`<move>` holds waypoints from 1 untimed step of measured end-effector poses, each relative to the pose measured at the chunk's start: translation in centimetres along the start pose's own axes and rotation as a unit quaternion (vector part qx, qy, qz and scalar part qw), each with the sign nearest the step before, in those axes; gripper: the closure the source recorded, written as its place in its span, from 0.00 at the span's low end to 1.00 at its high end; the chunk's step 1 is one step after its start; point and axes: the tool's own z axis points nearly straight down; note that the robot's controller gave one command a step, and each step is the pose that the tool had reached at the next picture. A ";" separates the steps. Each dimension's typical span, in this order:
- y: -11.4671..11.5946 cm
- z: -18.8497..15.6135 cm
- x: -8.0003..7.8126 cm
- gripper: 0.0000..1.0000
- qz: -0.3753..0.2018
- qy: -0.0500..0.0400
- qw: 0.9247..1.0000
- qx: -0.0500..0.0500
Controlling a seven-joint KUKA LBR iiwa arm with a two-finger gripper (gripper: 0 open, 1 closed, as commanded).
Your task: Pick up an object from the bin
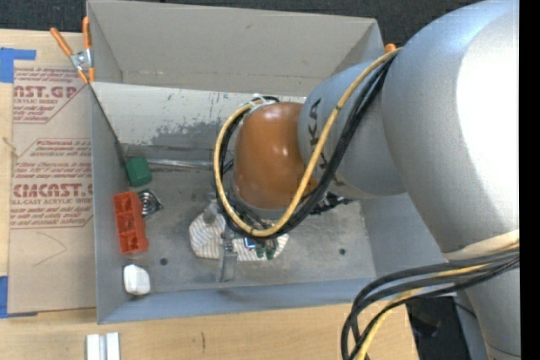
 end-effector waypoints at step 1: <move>-0.5 1.2 -0.8 0.00 0.110 -0.001 0.994 -0.001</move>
Offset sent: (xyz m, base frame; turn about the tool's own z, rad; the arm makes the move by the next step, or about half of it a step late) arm 0.0233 -0.0041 -0.0149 0.1881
